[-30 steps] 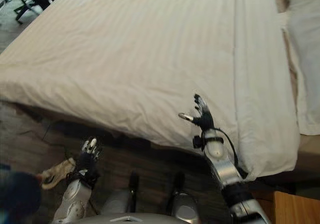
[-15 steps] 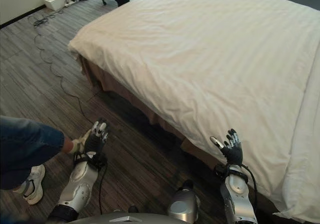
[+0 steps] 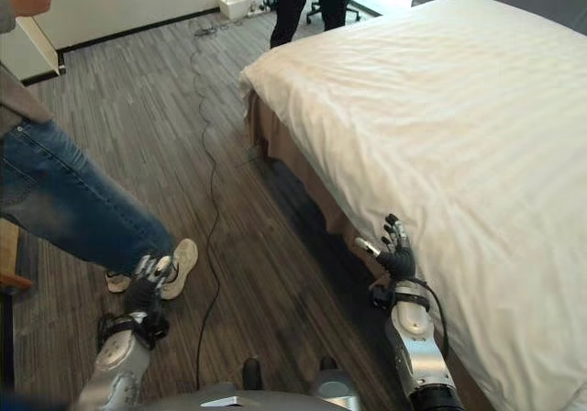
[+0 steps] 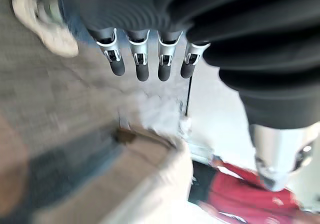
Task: Making the bed.
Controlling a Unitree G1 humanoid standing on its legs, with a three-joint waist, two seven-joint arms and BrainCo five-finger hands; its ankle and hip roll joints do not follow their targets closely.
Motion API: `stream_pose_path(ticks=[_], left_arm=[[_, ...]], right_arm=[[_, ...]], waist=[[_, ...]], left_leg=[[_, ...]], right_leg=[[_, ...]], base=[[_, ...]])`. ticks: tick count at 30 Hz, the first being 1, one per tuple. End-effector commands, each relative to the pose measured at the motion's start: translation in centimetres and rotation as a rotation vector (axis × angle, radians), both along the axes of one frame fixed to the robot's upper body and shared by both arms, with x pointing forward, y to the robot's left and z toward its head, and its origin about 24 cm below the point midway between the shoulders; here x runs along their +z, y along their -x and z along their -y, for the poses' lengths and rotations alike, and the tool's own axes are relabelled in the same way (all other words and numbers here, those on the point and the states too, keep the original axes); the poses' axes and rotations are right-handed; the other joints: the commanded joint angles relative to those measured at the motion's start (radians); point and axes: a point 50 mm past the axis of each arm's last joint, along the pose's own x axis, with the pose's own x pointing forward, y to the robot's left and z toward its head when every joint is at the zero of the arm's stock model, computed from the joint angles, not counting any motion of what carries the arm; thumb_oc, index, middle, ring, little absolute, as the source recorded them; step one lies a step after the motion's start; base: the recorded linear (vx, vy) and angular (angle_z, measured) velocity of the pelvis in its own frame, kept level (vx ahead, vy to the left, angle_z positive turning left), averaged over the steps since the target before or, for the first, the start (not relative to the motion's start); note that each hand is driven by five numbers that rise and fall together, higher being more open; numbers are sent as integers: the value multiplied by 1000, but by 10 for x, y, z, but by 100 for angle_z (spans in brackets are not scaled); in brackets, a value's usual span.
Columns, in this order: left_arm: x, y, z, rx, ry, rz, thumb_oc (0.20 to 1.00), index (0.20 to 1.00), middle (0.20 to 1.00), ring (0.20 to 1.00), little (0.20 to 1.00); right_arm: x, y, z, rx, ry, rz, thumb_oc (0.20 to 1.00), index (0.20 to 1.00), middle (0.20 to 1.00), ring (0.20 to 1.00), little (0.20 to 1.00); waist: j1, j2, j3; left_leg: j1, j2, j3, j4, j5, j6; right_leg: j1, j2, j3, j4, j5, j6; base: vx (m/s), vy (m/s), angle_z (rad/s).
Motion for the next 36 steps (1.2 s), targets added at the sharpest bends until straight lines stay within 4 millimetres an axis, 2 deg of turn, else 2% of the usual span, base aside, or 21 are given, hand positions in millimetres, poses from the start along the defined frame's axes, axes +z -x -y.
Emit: stream_pose_path(ticks=[1, 8, 18, 36], left_arm=[[10, -15, -1, -46, -16, 70, 1000, 1000, 1000, 1000, 1000], [18, -15, 0, -73, -36, 105, 1000, 1000, 1000, 1000, 1000], [10, -7, 0, -68, -28, 64, 1000, 1000, 1000, 1000, 1000], [8, -5, -5, -27, -19, 60, 1000, 1000, 1000, 1000, 1000]], right_arm=[[18, -7, 0, 37, 30, 94, 1000, 1000, 1000, 1000, 1000], [15, -8, -5, 75, 20, 78, 1000, 1000, 1000, 1000, 1000], [10, -3, -7, 72, -6, 61, 1000, 1000, 1000, 1000, 1000], [2, 0, -11, 127, 60, 10, 1000, 1000, 1000, 1000, 1000]], waist=[[-4, -35, -33], [-2, -32, -43], [-2, -29, -44], [-3, -26, -49]], left_leg=[[40, -2, -45, 29, -93, -12], [50, 4, -49, 28, -89, -11], [77, 5, -41, 27, -96, -9], [103, 14, -30, 32, -109, -11]], right_leg=[[-23, -2, 7, 2, 27, 30], [-13, 2, 5, -2, 35, 23], [8, -6, 16, -5, 37, 24], [29, -9, 31, -16, 34, 24]], base=[[-25, -63, -1], [-12, -15, -2], [16, 13, -5], [2, -1, -1]])
